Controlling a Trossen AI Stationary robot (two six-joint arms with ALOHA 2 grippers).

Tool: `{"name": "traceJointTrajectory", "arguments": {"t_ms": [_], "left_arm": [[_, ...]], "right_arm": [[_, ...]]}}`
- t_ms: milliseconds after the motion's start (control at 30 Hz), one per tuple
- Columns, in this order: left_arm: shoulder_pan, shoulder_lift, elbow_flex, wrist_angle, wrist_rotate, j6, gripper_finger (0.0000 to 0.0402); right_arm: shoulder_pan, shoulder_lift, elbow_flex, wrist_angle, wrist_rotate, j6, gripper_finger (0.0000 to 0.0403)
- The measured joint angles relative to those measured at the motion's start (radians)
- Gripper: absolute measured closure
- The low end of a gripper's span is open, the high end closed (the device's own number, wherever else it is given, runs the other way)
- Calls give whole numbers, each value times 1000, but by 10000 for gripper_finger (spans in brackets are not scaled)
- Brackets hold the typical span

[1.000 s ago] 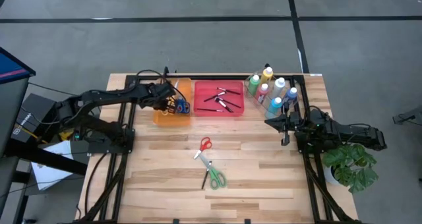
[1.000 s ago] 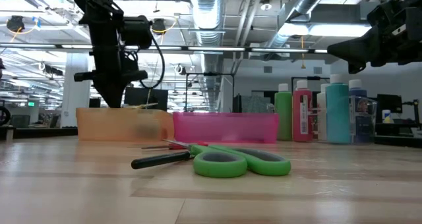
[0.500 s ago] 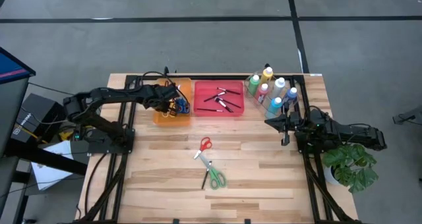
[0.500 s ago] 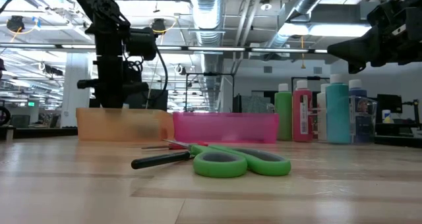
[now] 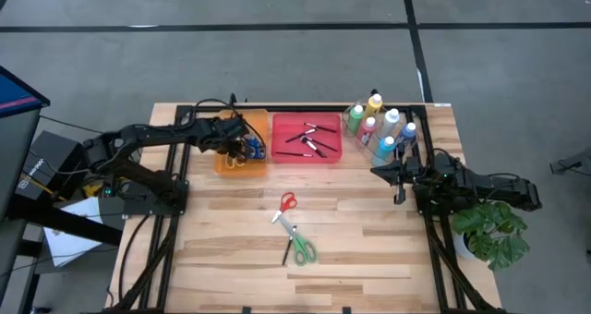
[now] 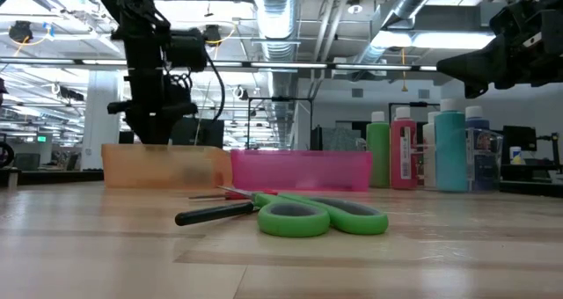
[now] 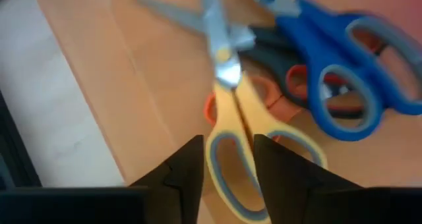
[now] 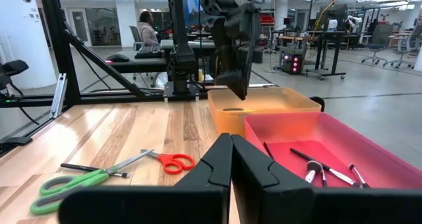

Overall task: Pick & Place Paint Supplies
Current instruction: Put the orange scissors into the orange bin

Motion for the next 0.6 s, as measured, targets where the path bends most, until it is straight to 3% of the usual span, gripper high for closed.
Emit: {"name": "traceJointTrajectory", "arguments": {"t_ms": [300, 467, 600], "left_arm": [[-40, -284, 0, 149, 195, 58, 235], [-174, -442, 0, 293, 267, 85, 238], [-358, -474, 1, 374, 281, 130, 244]], "right_arm": [[0, 0, 0, 0, 0, 0, 403], [0, 0, 0, 0, 0, 0, 403], [0, 0, 0, 0, 0, 0, 403]]}}
